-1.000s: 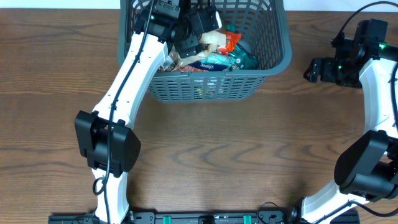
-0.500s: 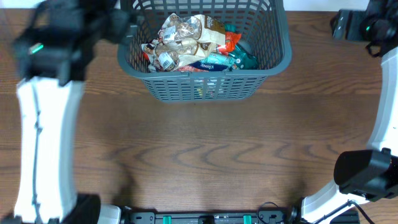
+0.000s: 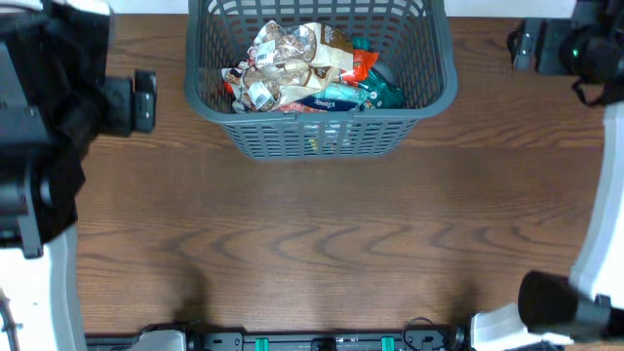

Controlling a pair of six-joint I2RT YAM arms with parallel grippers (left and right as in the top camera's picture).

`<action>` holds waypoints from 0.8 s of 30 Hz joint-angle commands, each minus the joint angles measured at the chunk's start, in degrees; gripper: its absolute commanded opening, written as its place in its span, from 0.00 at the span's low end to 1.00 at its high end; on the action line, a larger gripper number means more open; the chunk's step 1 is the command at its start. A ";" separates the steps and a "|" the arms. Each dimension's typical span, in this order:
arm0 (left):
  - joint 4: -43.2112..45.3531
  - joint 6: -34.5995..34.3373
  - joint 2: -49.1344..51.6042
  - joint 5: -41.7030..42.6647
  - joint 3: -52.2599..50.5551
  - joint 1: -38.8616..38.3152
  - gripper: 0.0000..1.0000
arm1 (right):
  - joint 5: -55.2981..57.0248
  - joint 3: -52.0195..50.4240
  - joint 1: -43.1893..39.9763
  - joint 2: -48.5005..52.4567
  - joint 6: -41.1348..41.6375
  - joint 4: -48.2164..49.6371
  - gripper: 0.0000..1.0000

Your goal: Pack container

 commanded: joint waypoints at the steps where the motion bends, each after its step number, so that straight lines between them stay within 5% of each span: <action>1: 2.47 -2.03 -6.12 -0.04 -8.17 0.13 0.99 | 1.79 0.61 0.31 -6.56 1.84 -3.96 0.99; 9: 13.05 -2.62 -24.55 2.95 -33.24 0.13 0.99 | 1.81 -5.05 1.29 -17.44 1.55 -11.41 0.98; 24: 11.91 -2.80 -54.99 2.95 -54.29 0.13 0.99 | -1.95 -47.54 3.41 -57.05 -4.55 -3.61 0.99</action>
